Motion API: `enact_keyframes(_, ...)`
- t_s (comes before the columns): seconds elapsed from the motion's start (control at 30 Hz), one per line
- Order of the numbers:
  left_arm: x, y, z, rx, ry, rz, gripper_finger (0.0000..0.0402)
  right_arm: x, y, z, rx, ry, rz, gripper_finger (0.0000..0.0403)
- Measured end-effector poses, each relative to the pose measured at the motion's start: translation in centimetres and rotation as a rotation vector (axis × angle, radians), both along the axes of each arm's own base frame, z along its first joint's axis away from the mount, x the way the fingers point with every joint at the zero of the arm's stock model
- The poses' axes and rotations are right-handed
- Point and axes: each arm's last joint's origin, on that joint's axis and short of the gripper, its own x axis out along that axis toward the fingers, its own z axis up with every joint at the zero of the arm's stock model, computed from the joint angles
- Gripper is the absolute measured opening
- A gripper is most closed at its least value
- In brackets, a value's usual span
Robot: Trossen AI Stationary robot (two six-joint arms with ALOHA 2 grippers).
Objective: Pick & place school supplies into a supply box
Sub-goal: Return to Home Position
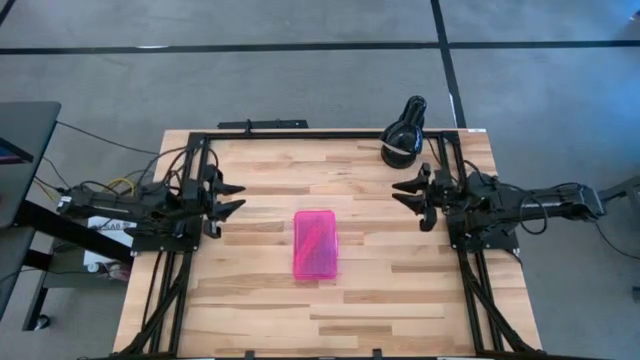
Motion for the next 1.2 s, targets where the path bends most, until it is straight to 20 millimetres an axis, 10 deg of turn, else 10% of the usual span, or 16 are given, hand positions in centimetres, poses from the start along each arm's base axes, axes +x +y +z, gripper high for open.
enact_keyframes(0.53,-2.4,0.3,-3.9,-0.053,-0.195,-0.012,0.0153,-1.6,-0.1,-5.4,0.11,-0.077,-0.015,0.0134)
enact_keyframes(1.2,-1.6,0.1,-6.2,-0.204,0.042,-0.098,0.0153,-3.0,-0.4,-8.4,0.216,0.03,-0.153,0.0133)
